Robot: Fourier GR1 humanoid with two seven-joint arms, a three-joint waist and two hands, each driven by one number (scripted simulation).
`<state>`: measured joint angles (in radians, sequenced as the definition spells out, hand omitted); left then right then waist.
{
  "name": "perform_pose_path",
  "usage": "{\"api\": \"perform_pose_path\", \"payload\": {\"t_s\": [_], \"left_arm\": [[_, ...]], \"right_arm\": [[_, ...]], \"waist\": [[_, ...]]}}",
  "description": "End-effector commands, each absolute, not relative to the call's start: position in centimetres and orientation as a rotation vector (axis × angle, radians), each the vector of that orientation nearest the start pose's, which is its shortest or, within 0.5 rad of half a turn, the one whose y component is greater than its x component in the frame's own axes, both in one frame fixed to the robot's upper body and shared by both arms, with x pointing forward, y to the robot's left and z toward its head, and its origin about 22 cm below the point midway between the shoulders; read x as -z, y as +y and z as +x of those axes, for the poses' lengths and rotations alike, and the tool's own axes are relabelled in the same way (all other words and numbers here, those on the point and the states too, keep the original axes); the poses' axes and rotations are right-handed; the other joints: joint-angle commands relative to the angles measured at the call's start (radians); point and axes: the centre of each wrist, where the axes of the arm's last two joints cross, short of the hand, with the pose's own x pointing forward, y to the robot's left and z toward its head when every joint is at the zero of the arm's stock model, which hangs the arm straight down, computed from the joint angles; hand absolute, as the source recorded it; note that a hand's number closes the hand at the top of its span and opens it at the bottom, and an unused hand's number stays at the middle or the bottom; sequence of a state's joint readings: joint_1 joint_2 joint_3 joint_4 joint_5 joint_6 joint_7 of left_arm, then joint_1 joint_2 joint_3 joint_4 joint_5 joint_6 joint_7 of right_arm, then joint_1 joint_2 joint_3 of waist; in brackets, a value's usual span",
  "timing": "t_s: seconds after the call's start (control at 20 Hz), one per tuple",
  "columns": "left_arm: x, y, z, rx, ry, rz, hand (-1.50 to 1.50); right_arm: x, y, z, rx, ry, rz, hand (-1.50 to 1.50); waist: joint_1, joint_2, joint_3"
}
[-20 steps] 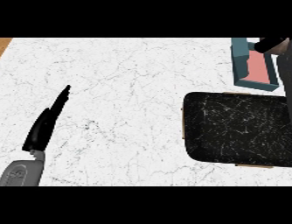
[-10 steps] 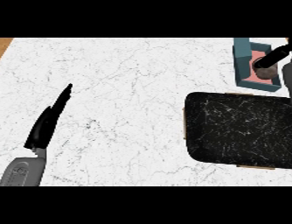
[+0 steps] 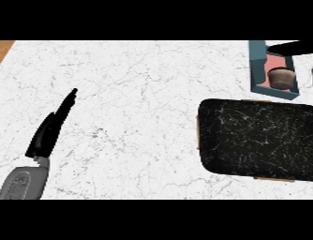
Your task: Pick the cupcake from the tray and place it in the cardboard box
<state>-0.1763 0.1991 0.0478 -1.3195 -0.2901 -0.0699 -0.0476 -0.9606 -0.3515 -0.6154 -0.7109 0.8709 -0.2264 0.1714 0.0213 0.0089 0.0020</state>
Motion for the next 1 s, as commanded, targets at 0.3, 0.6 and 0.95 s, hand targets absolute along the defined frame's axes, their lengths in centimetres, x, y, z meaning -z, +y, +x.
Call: {"api": "perform_pose_path", "payload": {"t_s": [0.3, 0.6, 0.95], "left_arm": [[-1.3, 28.8, 28.6, 0.439, -1.507, 0.318, 0.00], [0.9, 26.7, 27.9, 0.432, -1.492, 0.301, 0.00], [0.4, 27.6, 28.7, 0.424, -1.479, 0.310, 0.00]], "right_arm": [[-12.0, -40.6, 40.3, 0.356, -1.546, -0.986, -1.50], [-10.7, -46.4, 36.7, 0.414, -1.624, -1.021, -1.50], [-7.2, -49.7, 32.7, 0.498, -1.663, -1.076, -1.50]], "waist": [[0.005, 0.002, 0.001], [-0.001, 0.002, 0.001], [-0.016, -0.004, -0.001]]}}
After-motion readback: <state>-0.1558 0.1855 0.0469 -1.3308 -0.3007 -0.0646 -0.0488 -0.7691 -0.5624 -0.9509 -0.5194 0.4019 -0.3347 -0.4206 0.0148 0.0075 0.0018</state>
